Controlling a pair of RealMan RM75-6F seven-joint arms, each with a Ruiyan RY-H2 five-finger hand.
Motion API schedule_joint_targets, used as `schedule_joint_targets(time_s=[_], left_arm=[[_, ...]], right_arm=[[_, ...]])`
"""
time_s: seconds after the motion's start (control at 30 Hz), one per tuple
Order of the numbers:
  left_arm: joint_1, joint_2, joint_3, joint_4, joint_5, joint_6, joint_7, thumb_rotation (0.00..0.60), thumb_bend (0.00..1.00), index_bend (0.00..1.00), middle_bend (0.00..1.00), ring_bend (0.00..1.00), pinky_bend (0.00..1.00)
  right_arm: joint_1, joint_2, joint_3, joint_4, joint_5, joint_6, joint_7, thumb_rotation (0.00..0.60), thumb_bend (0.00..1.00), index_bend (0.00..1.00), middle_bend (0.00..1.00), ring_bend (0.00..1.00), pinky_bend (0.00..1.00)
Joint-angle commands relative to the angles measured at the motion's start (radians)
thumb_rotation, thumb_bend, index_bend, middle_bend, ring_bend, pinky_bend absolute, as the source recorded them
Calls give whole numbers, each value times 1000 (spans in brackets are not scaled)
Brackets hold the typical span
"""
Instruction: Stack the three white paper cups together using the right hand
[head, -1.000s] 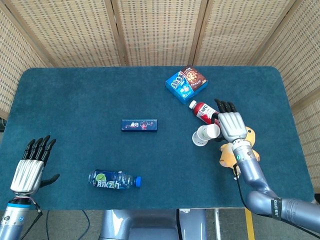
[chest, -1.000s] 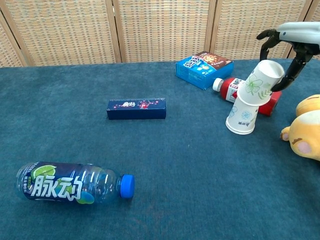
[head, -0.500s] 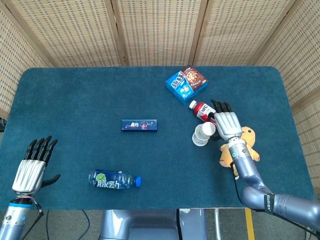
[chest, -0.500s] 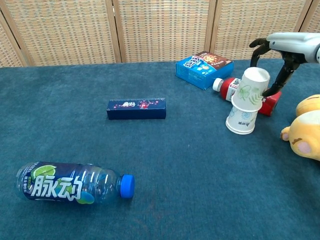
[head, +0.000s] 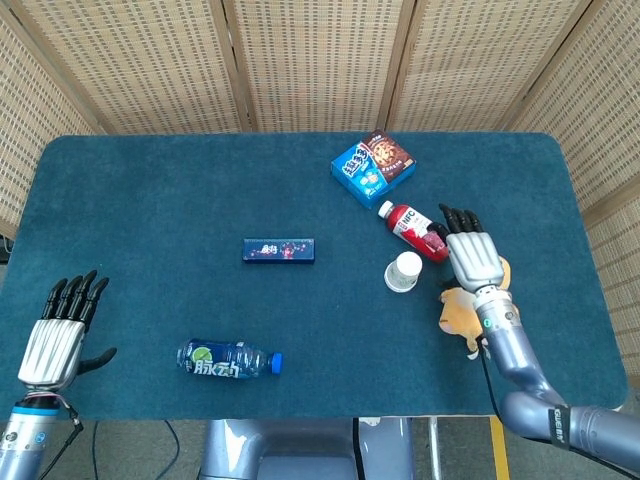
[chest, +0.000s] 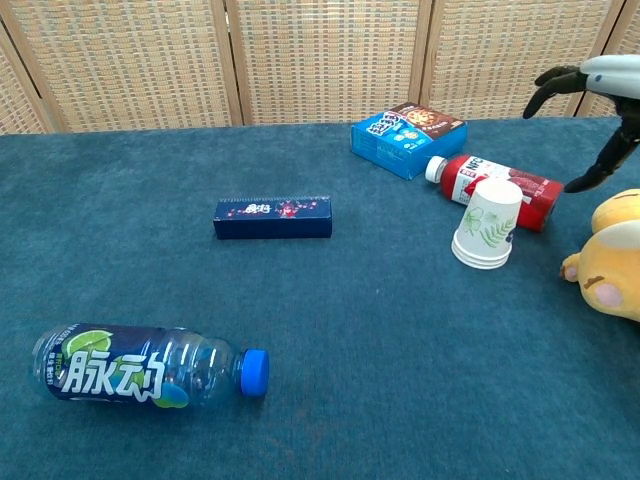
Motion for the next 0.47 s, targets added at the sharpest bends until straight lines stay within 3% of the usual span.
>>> schedule_joint_targets(time_s=[0.03,0.23,0.47], left_arm=[[2,4,-1,-3,-1,2,-5,600,25,0,0,0,0],[5,11,-2,-8,3,11,-11,600,25,0,0,0,0],[17,20,6,-19,26,35,-20,600,25,0,0,0,0]], right_arm=[[-86,53,-56,-51,-131,89,66,600,169,224,0,0,0],[-250,75,-167,-22,-365,286,180,600,167,166,0,0,0],[-404,37,-240,109,-502,462,266,600,167,145,0,0,0]])
